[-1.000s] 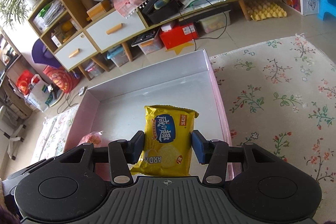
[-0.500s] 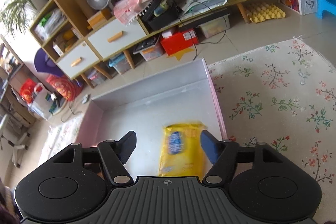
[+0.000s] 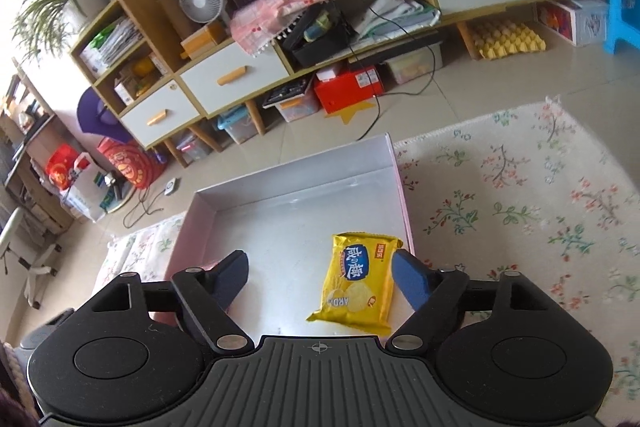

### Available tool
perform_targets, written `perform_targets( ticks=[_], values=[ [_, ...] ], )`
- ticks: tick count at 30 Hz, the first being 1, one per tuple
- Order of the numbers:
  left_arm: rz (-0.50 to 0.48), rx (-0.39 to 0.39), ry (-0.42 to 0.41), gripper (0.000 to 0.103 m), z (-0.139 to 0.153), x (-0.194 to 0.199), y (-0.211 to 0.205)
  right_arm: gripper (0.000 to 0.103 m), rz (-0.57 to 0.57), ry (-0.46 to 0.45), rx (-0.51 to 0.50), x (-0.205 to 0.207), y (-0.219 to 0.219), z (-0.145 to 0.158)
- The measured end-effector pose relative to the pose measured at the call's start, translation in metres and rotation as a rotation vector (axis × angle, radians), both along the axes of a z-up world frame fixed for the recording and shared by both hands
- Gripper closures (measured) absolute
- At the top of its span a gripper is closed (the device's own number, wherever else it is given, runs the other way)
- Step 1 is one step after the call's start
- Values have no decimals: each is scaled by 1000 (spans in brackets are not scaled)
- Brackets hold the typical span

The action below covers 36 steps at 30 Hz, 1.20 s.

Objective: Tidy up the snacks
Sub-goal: 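Carry both packets into the pink box and open both tools to release them, then lift both open tools out of the pink box back over the pile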

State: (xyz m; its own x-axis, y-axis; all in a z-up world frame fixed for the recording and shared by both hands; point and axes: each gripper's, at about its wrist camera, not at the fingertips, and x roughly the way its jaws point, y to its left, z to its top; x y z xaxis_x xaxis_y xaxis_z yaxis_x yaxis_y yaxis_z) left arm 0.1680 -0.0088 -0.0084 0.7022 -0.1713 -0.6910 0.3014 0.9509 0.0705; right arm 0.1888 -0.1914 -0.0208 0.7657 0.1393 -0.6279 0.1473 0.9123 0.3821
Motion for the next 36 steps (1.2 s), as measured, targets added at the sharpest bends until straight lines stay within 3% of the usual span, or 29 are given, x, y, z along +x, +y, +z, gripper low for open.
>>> perform_targets(
  ticks=[2, 10, 18, 23, 29, 36],
  values=[
    [13, 6, 4, 3, 4, -7, 4, 14, 5, 0, -18, -8, 3, 8],
    [38, 74, 23, 1, 15, -39, 18, 12, 48, 29, -79, -45, 19, 26],
    [63, 57, 74, 1, 15, -68, 38, 9, 86, 68, -98, -80, 34, 24],
    [73, 44, 94, 1, 3, -95, 51, 8, 120, 97, -108, -102, 43, 7],
    [29, 74, 107, 1, -13, -122, 58, 8, 177, 198, -180, -122, 56, -22],
    [-3, 0, 167, 1, -28, -146, 62, 8, 182, 296, -145, -137, 58, -45]
  ],
)
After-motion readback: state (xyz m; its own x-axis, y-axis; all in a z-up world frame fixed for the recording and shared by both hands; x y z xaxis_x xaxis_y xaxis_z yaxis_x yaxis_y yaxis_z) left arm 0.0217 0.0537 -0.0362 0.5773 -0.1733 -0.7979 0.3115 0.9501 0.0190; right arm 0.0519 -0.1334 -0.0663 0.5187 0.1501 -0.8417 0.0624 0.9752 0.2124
